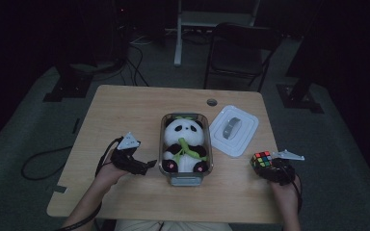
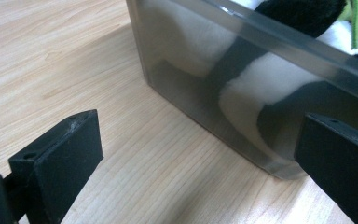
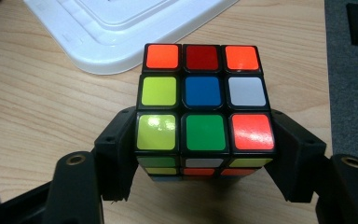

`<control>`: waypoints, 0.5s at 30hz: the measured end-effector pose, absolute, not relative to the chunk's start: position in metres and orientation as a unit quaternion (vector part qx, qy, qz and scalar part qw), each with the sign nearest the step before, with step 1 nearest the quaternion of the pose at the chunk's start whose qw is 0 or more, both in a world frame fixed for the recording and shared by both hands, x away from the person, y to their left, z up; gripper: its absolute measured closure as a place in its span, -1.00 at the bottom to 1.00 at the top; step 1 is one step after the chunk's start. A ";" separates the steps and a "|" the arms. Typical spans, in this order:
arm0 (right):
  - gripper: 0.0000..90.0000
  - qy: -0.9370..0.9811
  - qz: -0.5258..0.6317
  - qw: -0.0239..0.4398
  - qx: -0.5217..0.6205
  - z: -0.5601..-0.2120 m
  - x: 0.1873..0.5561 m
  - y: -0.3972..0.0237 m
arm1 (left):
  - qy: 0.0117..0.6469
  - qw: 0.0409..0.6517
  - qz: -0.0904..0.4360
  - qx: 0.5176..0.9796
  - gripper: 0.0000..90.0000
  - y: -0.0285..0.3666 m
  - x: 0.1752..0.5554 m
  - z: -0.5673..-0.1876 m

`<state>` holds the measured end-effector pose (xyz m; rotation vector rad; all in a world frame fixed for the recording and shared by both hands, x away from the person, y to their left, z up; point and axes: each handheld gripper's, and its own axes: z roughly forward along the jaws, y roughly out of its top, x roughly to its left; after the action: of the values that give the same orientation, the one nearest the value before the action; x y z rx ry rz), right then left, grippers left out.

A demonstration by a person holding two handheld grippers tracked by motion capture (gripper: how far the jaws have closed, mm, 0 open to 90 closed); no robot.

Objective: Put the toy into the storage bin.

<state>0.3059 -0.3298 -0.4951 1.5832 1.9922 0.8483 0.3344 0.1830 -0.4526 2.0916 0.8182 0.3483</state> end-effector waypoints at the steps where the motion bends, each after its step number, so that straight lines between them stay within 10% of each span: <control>1: -0.25 0.724 0.309 0.226 0.574 -0.494 0.306 -0.331 | 0.328 0.420 0.138 0.835 -0.96 0.183 0.334 -0.453; 15: -0.24 0.740 0.397 0.223 0.495 -0.425 0.290 -0.302 | 0.327 0.426 0.139 0.832 -0.96 0.183 0.334 -0.450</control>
<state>0.2898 -0.3020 -0.4250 1.3657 2.0446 1.0968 0.3339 0.1835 -0.4500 2.0808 0.8172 0.3473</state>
